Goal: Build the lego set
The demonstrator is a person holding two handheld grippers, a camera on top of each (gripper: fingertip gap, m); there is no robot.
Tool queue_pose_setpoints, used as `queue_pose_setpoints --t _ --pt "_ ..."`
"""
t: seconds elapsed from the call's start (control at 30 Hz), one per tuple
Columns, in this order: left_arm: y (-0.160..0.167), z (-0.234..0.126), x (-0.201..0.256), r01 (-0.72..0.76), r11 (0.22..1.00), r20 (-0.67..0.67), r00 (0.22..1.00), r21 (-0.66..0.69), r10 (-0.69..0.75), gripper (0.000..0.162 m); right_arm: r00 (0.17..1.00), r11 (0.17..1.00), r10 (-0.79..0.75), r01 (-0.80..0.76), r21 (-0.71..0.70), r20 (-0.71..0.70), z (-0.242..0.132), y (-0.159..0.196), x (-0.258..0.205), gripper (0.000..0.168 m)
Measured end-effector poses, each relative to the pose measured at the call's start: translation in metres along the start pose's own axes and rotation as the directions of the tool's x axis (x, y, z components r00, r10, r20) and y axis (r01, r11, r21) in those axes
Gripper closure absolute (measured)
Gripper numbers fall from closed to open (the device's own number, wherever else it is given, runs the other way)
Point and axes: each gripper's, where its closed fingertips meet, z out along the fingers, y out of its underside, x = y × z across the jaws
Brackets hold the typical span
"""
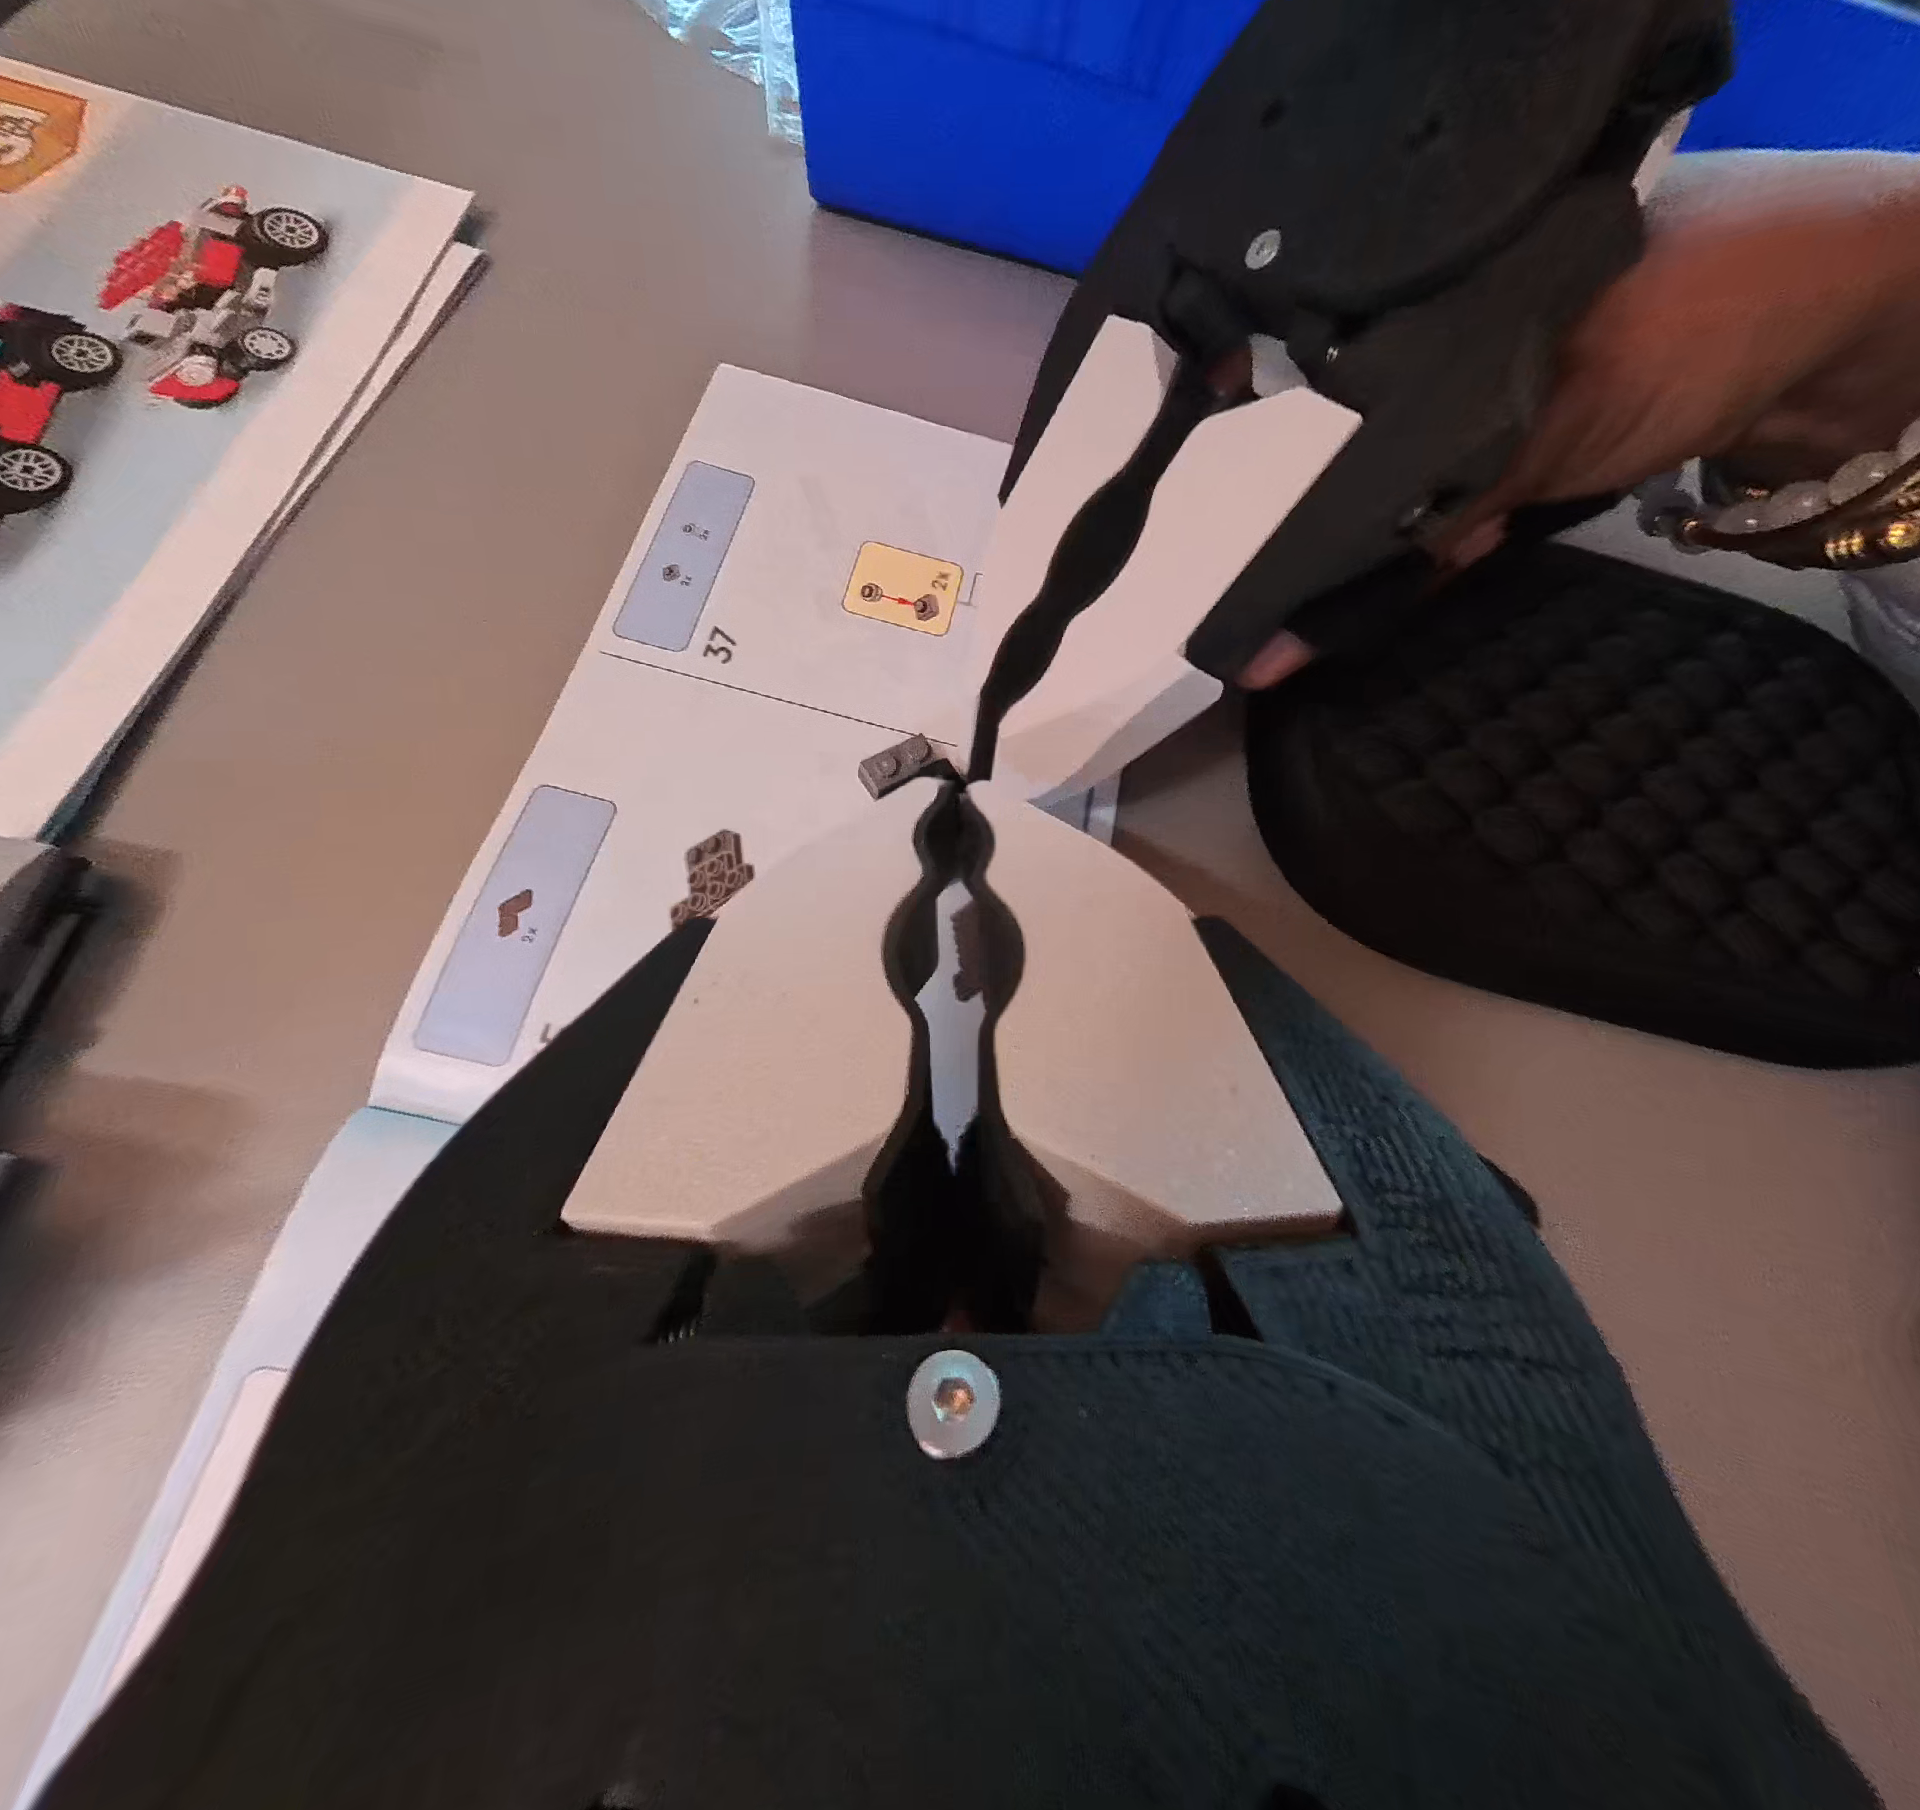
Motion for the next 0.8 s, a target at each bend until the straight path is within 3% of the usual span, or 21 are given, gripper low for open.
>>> queue_pose_setpoints --t 0.23,0.57,0.8 --pt "0.007 0.015 -0.003 -0.097 0.984 0.012 0.995 -0.153 0.1 0.162 0.999 1.0 -0.031 0.031 -0.002 -0.022 0.001 -0.002 -0.001 0.16" --pt "0.012 0.021 -0.004 -0.103 0.979 0.015 0.994 -0.175 0.107 0.162 0.998 0.999 -0.047 0.047 -0.006 -0.031 0.003 -0.002 0.001 0.16" --pt "0.012 0.022 -0.005 -0.038 0.983 -0.014 0.999 -0.179 0.036 0.162 0.997 0.998 -0.063 0.063 -0.001 -0.04 0.002 -0.003 0.001 0.16"
